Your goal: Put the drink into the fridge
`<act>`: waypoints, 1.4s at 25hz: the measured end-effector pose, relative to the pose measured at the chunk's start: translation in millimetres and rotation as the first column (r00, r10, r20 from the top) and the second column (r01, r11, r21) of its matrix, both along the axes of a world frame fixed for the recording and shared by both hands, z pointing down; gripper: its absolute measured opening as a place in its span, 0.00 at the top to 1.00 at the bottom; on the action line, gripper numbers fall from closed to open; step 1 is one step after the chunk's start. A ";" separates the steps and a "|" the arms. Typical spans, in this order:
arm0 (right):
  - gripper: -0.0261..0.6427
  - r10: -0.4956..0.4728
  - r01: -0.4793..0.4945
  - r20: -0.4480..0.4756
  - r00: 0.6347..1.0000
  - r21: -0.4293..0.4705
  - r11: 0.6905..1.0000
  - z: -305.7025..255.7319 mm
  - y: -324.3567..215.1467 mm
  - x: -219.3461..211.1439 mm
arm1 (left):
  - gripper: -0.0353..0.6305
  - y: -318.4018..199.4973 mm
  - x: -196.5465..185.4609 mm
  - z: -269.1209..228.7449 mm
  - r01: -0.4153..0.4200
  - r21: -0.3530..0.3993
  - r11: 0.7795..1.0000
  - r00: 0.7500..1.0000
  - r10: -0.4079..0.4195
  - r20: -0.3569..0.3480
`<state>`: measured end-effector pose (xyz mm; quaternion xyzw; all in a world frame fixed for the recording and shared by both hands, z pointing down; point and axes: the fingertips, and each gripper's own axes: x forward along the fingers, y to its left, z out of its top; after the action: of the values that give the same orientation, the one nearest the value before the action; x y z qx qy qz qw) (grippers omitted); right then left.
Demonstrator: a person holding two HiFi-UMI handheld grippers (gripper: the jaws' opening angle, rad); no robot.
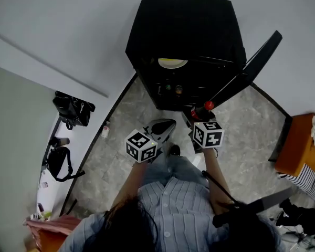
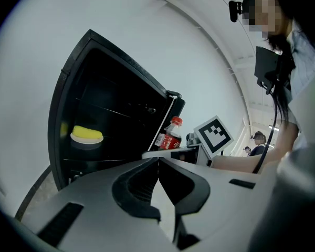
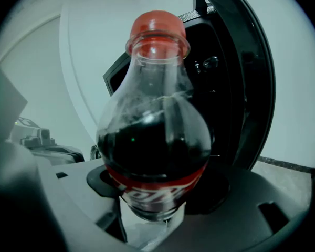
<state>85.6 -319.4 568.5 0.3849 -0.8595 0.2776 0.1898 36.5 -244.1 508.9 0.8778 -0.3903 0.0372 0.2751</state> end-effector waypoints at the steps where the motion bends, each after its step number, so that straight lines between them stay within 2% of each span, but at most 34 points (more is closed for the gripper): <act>1: 0.51 -0.004 0.004 -0.013 1.000 0.010 1.000 2.6 -3.3 -0.3 | 0.93 -2.9 -0.1 2.5 -0.002 -0.002 1.000 1.000 0.002 0.000; 7: 0.51 -0.027 0.030 -0.078 0.997 0.045 0.999 19.9 -19.1 -4.7 | 0.93 -15.2 -1.2 17.6 -0.009 -0.013 1.000 1.000 0.009 -0.013; 14: 0.51 -0.048 0.055 -0.115 0.992 0.064 0.996 40.6 -38.7 -15.6 | 0.93 -28.1 -2.5 36.6 -0.040 -0.026 0.999 0.999 0.040 0.002; 20: 0.51 -0.065 0.074 -0.135 0.989 0.069 0.995 54.8 -40.9 -25.0 | 0.93 -31.1 -1.0 47.4 -0.050 -0.045 0.998 0.999 0.049 -0.018; 35: 0.51 -0.041 0.069 -0.196 0.980 0.136 0.988 84.5 -102.3 -44.3 | 0.93 -48.6 -21.3 65.0 -0.075 -0.084 0.994 0.997 0.073 -0.020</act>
<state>41.2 -421.7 653.0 0.3986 -0.8649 0.1719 0.2520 15.3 -292.8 573.9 0.8795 -0.3532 0.0567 0.3138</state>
